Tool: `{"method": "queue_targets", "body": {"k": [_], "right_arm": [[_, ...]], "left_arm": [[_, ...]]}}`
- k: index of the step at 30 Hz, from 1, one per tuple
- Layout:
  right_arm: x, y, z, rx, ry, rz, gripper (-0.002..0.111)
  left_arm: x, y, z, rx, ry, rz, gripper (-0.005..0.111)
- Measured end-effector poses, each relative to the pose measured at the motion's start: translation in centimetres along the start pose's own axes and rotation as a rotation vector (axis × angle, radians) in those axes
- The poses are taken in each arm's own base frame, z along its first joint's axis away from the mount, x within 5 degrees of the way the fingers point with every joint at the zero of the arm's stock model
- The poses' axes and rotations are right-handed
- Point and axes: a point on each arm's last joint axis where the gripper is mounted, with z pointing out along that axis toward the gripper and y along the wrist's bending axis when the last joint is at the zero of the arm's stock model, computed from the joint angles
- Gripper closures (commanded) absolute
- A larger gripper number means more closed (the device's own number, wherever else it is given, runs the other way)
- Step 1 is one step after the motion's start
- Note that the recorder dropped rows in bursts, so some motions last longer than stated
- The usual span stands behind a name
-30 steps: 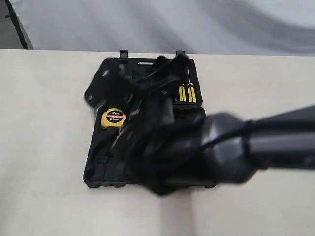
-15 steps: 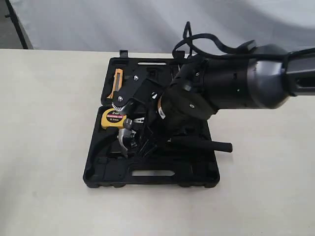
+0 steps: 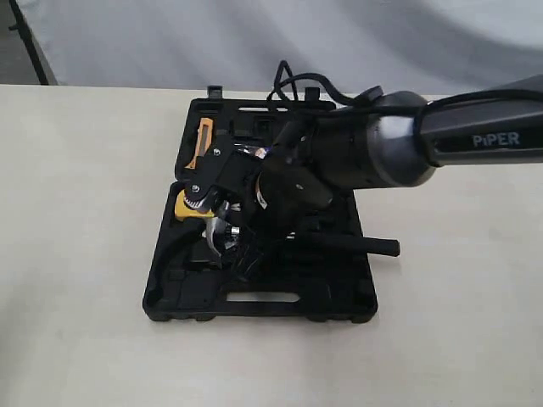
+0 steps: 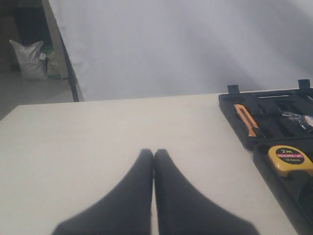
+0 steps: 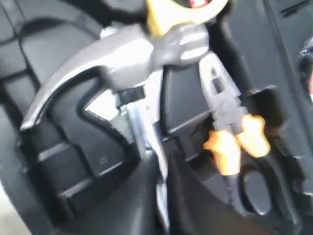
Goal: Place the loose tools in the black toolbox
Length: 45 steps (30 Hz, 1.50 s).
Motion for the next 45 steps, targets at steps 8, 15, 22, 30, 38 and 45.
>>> {"method": "queue_targets", "body": {"k": [8,15,22,30,38,45], "right_arm": [[-1.6,-0.9,-4.3,0.023,-0.062,0.015,0.109],[-2.1,-1.5,-7.0,0.014,-0.120,0.044,0.109],[-1.8,-1.1,-5.0,-0.004,-0.067,0.143,0.094],[-1.3,-0.4,-1.1,-0.009,0.037,0.181,0.034],[-2.0,-2.0,1.2,-0.001,0.055,0.237,0.058],[-1.5,-2.0,2.8,-0.005,0.147,0.170,0.108]], "left_arm": [[0.0,0.0,0.0,0.000,0.000,0.000,0.105],[0.0,0.0,0.0,0.000,0.000,0.000,0.105],[0.0,0.0,0.0,0.000,0.000,0.000,0.105],[0.0,0.0,0.0,0.000,0.000,0.000,0.105],[0.0,0.0,0.0,0.000,0.000,0.000,0.105],[0.0,0.0,0.0,0.000,0.000,0.000,0.105]]}}
